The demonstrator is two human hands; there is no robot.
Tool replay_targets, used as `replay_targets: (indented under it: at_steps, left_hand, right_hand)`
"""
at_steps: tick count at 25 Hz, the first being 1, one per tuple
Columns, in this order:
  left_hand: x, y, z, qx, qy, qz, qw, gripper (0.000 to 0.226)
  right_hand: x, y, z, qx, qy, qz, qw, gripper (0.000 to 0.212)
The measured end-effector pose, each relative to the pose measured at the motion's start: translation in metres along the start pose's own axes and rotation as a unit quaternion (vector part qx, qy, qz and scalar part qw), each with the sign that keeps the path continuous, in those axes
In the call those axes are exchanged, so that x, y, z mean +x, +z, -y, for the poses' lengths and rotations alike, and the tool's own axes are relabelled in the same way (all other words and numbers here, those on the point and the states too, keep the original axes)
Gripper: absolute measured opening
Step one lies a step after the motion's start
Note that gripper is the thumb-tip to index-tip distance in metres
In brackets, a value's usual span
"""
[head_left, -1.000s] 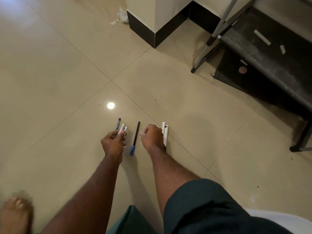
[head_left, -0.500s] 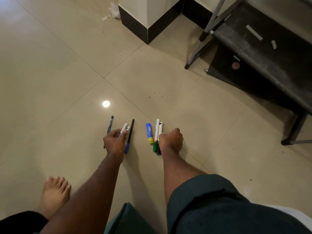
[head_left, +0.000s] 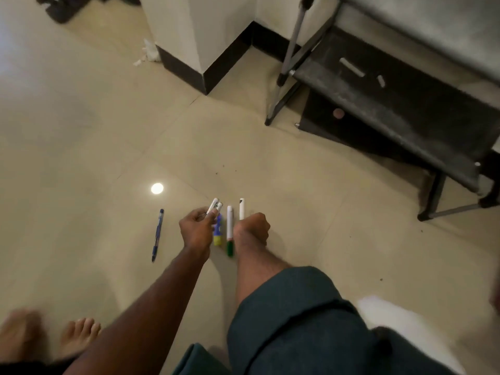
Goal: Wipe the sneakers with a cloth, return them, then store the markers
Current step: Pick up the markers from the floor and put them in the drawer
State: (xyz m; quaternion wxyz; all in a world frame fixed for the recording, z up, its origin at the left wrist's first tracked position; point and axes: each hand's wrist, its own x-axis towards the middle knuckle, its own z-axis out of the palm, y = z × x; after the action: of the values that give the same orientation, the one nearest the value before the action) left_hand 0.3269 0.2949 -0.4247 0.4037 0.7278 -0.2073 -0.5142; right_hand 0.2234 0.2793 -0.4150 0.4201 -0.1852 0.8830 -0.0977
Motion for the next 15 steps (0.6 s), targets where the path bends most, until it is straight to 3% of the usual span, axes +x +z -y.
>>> replay_targets:
  at_steps: [3,7,10,15]
  left_hand:
    - [-0.017,0.037,-0.043,-0.011,0.018,0.076,0.997,0.018]
    - [-0.062,0.099,-0.132,0.034,0.119,0.196,0.973,0.020]
    - [-0.119,0.139,-0.187,0.086,0.193,0.274,0.938,0.013]
    - [-0.245,0.219,-0.223,0.117,0.241,0.383,0.884,0.006]
  right_hand:
    - [0.005,-0.065,0.045,0.074,0.011,-0.038,0.996,0.021]
    - [0.012,-0.205,0.067,0.151,-0.074,-0.003,0.986,0.020]
    - [-0.001,-0.312,0.022,0.193,-0.146,0.017,0.970,0.012]
    - [-0.043,-0.459,-0.090,0.229,-0.194,0.002,0.954,0.006]
